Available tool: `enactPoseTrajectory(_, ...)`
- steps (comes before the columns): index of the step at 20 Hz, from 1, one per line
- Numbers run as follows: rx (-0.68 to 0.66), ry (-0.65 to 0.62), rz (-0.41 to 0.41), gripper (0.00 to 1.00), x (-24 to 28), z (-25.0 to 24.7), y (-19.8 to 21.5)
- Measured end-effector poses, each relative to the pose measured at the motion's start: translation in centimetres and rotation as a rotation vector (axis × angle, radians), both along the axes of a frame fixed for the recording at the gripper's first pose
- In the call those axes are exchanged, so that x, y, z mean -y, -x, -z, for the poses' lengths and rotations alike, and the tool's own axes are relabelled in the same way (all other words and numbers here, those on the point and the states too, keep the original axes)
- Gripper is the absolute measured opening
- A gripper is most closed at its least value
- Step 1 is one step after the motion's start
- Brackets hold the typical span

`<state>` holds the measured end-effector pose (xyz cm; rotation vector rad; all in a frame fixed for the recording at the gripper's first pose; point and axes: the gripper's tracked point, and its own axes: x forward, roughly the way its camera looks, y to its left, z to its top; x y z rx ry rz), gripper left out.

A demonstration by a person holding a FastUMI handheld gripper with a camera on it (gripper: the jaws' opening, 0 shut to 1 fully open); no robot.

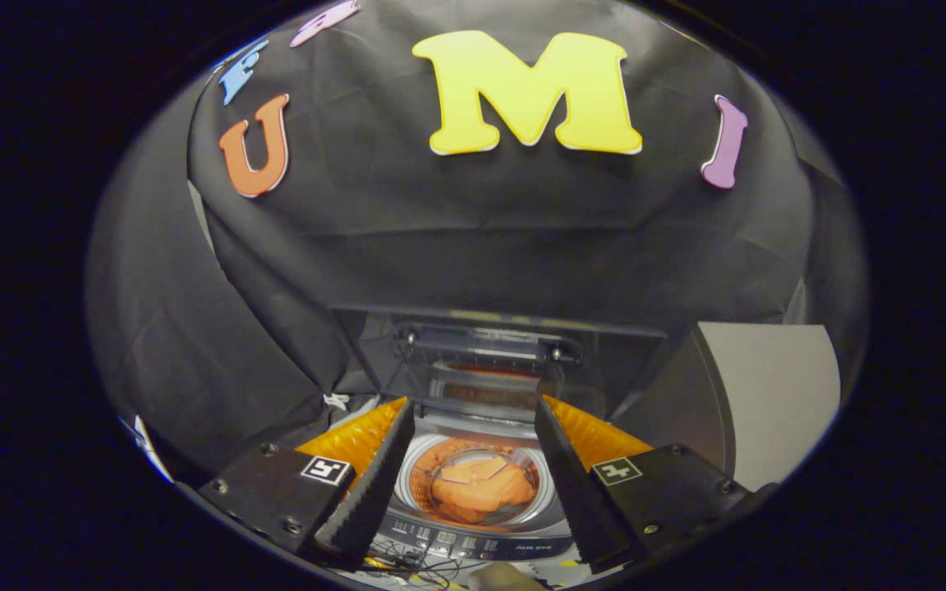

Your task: Put the clothes into the washing machine and then close the washing machine lid.

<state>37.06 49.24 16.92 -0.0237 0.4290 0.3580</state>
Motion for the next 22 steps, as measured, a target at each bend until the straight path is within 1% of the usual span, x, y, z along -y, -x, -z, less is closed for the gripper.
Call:
enactPoseTrajectory(3, 0.032, -0.01, 0.031, 0.93, -0.4, -2.2, -1.3)
enactPoseTrajectory(6, 0.052, -0.027, 0.043, 0.93, -1.4, -4.0, -3.2)
enactPoseTrajectory(8, 0.06, -0.027, 0.047, 0.92, -1.9, -4.8, -4.4)
enactPoseTrajectory(12, 0.068, -0.018, 0.083, 0.93, -2.8, -5.5, -7.6)
enactPoseTrajectory(16, 0.054, -0.006, 0.126, 0.93, -3.3, -4.8, -10.8)
enactPoseTrajectory(19, 0.019, -0.003, 0.18, 0.93, -3.2, -3.1, -12.7)
enactPoseTrajectory(22, -0.009, 0.003, 0.204, 0.93, -3.0, -0.7, -13.8)
